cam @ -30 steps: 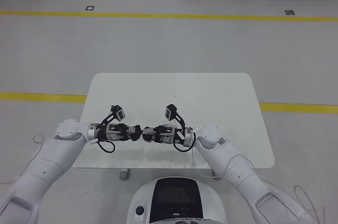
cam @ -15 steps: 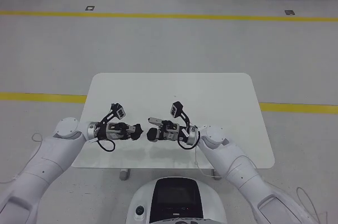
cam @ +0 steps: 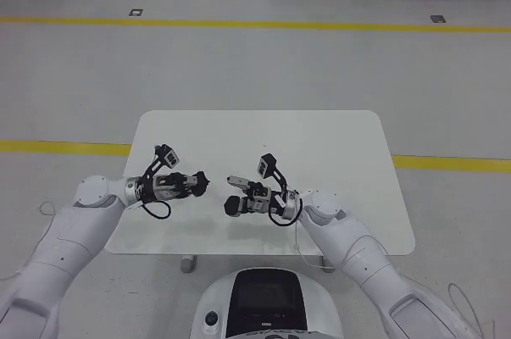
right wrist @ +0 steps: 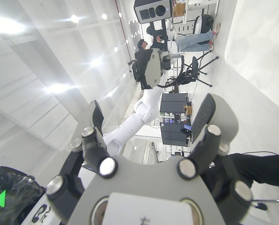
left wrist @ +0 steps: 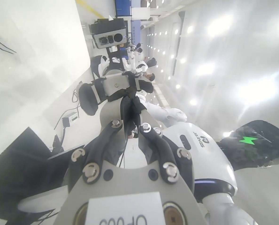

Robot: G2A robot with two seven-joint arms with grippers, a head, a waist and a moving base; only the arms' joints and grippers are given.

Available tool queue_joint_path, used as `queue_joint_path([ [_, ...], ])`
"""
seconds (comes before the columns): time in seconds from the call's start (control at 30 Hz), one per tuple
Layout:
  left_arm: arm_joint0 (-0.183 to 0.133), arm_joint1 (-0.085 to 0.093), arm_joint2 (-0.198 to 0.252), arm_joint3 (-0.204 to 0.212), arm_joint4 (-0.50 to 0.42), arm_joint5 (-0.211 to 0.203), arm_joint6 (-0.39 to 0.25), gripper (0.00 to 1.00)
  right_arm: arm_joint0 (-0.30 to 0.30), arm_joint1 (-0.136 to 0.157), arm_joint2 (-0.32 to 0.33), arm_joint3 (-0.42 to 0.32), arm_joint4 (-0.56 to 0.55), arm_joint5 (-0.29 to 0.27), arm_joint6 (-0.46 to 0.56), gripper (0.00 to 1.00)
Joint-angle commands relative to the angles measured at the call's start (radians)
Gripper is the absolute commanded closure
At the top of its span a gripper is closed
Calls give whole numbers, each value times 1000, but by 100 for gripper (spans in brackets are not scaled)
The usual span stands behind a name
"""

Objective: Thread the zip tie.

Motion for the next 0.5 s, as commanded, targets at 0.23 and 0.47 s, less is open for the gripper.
queue_joint_path([
  [0.23, 94, -75, -226, -52, 259, 0, -40, 100, 0, 0, 0, 0, 0, 0, 0, 0],
  [0.47, 115, -106, -286, -65, 335, 0, -40, 100, 0, 0, 0, 0, 0, 0, 0, 0],
])
